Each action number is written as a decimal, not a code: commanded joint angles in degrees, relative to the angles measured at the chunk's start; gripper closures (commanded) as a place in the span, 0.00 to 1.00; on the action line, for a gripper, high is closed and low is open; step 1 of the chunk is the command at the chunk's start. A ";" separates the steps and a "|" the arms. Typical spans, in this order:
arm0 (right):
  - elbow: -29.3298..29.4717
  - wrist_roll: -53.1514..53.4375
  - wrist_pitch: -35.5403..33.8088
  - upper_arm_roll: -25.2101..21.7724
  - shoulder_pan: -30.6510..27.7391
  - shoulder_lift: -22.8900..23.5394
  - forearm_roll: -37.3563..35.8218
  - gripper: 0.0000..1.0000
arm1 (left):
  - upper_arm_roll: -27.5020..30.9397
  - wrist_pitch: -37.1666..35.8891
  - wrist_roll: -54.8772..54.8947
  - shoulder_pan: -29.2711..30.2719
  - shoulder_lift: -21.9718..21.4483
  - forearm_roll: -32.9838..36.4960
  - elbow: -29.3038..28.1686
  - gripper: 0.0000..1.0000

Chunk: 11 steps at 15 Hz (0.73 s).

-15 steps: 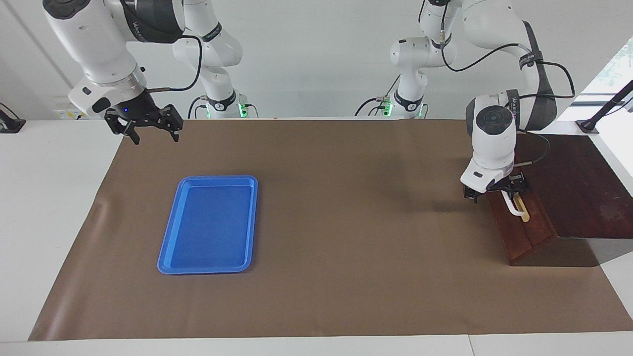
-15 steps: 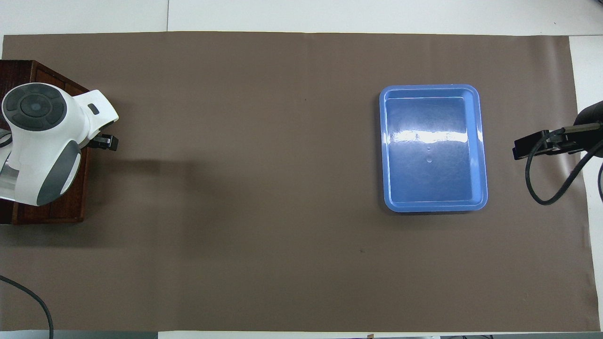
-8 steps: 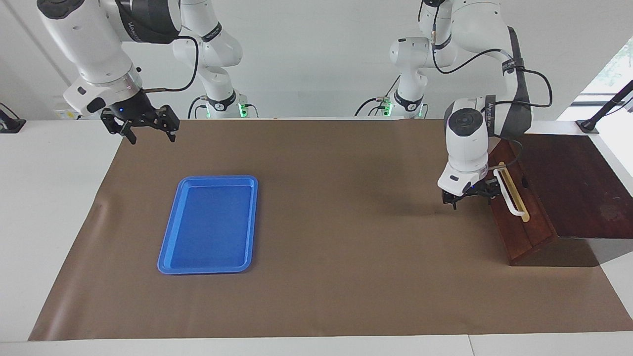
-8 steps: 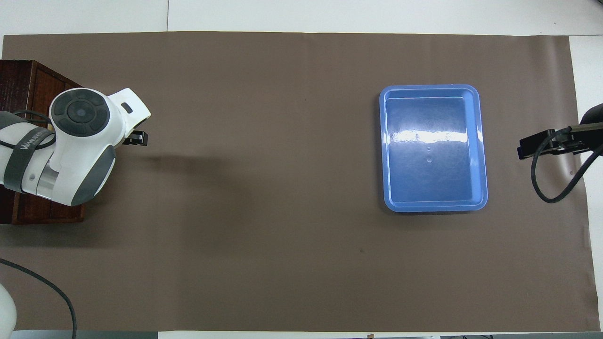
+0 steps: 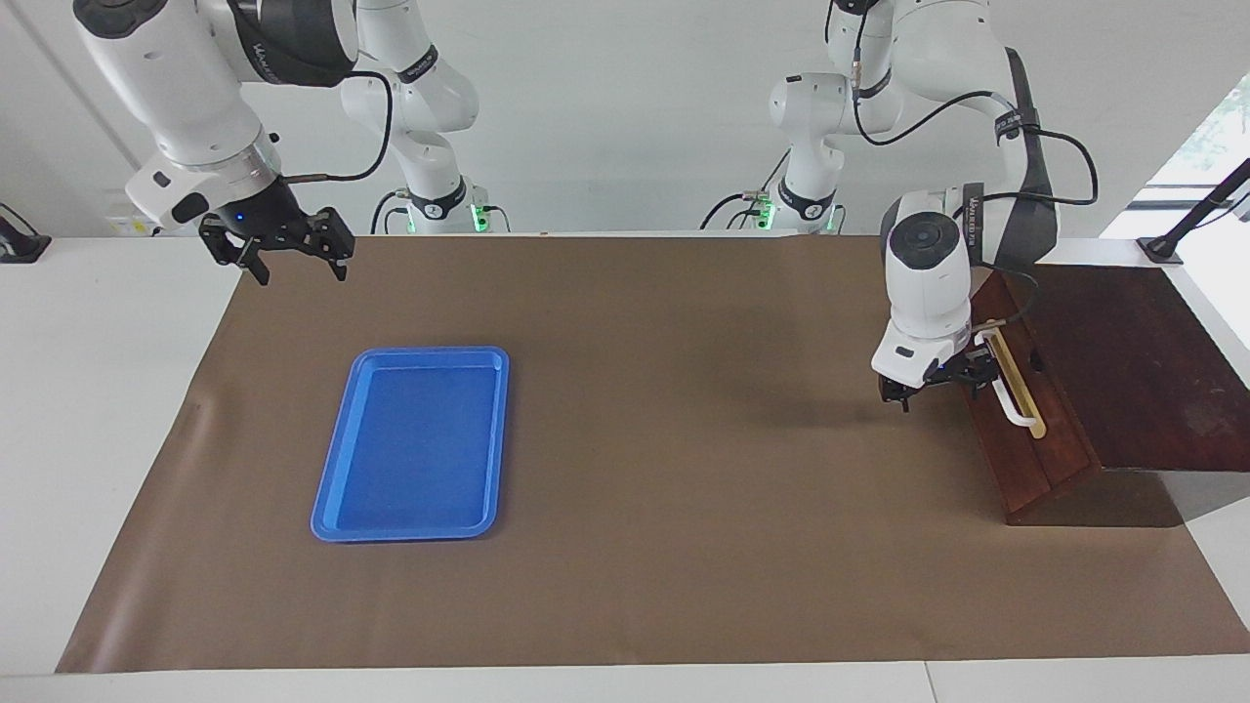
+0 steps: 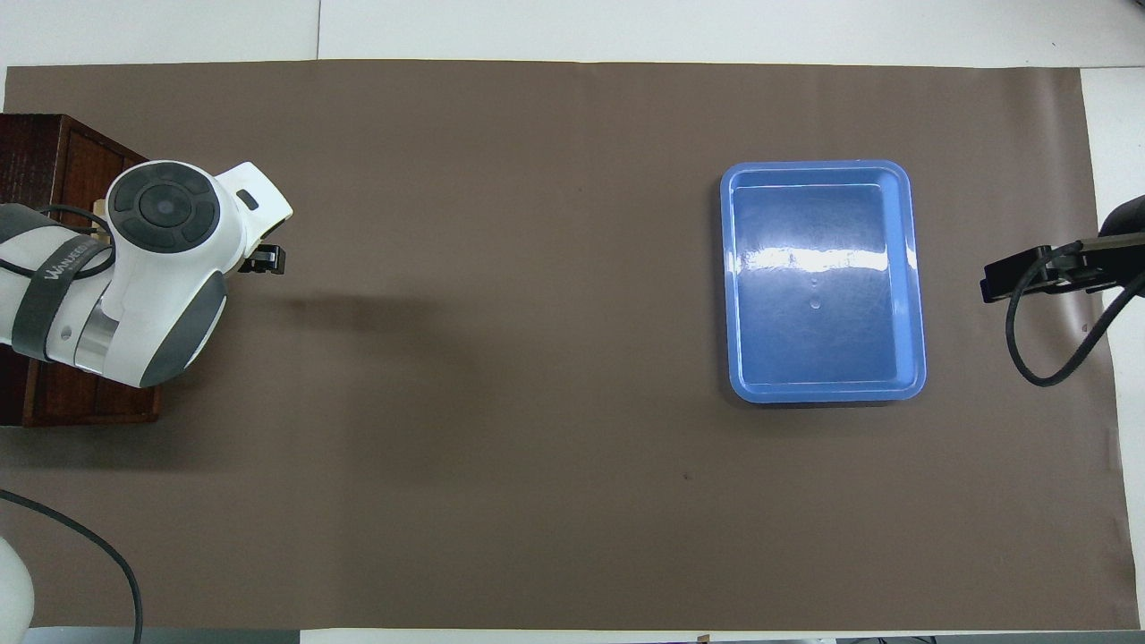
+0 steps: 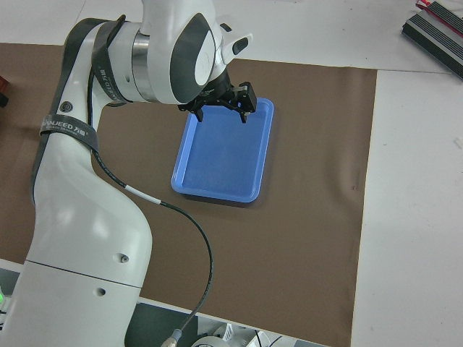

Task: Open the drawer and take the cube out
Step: 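Grasp the drawer handle of the wooden box with the left gripper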

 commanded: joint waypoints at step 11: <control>-1.65 -1.55 0.51 0.66 -1.14 -1.44 0.14 0.00 | -0.15 5.94 5.23 6.11 2.07 0.69 -0.61 0.00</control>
